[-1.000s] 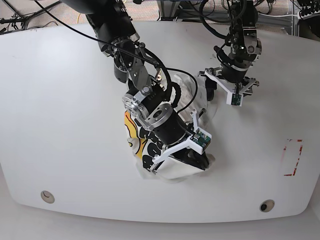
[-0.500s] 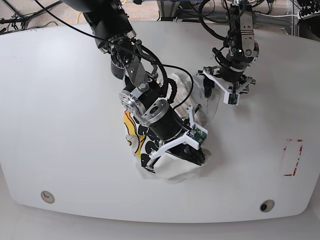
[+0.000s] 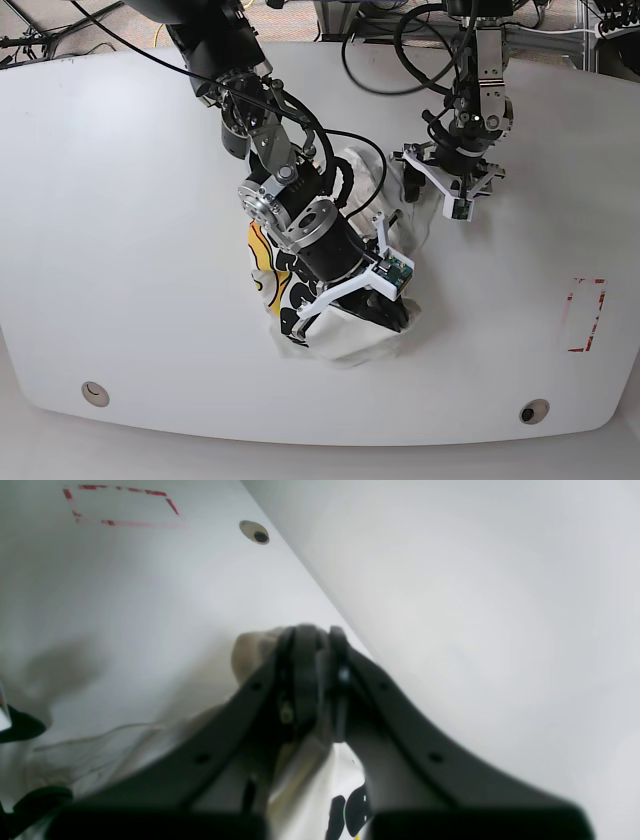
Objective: Fold the T-shirt properly
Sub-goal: 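Lower the left gripper onto the shirt edge and pinch it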
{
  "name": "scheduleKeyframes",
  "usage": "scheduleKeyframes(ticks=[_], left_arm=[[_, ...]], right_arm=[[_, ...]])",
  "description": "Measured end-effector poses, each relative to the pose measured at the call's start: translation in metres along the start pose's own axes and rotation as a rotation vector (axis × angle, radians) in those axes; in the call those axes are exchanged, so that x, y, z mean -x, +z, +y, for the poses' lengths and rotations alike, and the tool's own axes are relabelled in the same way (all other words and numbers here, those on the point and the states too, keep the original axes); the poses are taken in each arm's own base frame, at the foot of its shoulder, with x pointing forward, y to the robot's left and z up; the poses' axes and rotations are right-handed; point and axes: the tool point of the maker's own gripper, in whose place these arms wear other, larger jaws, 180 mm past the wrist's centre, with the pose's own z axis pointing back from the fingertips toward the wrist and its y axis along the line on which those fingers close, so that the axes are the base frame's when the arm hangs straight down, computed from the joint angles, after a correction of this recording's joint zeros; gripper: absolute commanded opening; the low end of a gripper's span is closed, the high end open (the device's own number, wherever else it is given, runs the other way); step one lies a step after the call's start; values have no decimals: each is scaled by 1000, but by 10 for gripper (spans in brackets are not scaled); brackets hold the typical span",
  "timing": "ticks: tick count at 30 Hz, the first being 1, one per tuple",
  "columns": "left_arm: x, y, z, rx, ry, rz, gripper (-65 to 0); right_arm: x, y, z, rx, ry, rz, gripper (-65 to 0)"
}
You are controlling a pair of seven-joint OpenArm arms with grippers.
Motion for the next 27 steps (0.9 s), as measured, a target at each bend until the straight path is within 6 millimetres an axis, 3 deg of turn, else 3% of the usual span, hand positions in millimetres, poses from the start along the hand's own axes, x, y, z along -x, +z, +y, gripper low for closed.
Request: scheduleKeyframes(ticks=[8,10,17,19,27], left_arm=[[1,-1,-4,20,-11,-3,-267],[1,-1,-8,42,-24,-4,-307],[4,0,-18,95,-55,5,-583],[6,-1,-18,97,-51,9,-635],[7,-4,-20,109,-35,-2,-650]], right_arm=[[0,0,0,0,0,0,-639],[0,0,0,0,0,0,-639],[0,0,0,0,0,0,-639],[0,0,0,0,0,1,-639],[15,4,-13,37,-42,33,-640]])
